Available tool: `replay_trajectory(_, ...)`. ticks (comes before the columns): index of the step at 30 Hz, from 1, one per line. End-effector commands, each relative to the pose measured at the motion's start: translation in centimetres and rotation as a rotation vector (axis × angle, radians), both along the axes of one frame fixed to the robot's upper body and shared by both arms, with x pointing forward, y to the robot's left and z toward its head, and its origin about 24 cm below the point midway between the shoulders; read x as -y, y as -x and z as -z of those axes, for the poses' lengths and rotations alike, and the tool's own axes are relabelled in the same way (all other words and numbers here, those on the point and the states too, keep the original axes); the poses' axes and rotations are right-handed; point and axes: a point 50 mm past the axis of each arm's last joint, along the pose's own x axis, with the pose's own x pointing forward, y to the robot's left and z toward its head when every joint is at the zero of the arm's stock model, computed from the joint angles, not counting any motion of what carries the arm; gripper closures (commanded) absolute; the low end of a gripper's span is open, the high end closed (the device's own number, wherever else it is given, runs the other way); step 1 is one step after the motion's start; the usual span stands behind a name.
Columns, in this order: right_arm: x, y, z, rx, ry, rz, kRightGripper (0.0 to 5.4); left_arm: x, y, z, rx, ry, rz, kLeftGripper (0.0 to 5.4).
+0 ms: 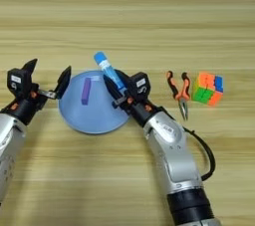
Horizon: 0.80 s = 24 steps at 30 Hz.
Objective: Move the objects on the table
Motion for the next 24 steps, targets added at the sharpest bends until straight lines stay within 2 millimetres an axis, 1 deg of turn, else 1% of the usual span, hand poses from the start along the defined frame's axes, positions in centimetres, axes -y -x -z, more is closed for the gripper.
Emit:
replay_trajectory(1,-1.1,0.5,0.2,-0.007,-0.022,-0.069,3.97,0.3,-0.3,0.0,-0.014,0.009,0.019,0.00)
replay_trajectory(3,-1.5,0.4,0.4,-0.014,-0.024,-0.087,3.97,0.5,-0.3,-0.1,-0.017,0.022,0.035,0.00)
replay_trajectory(6,-2.1,0.4,0.4,-0.011,-0.031,-0.107,3.97,1.1,0.0,-0.3,-0.051,0.151,0.121,0.00)
replay_trajectory(8,-2.4,0.4,0.3,-0.006,-0.033,-0.117,3.97,1.3,0.1,-0.4,-0.066,0.187,0.152,0.00)
replay_trajectory(16,-2.9,0.3,0.1,0.008,-0.039,-0.134,3.97,1.5,0.1,-0.4,-0.075,0.167,0.165,0.00)
replay_trajectory(24,-3.8,0.6,-0.8,0.060,-0.051,-0.175,3.97,1.5,-0.1,-0.2,-0.090,0.168,0.164,0.00)
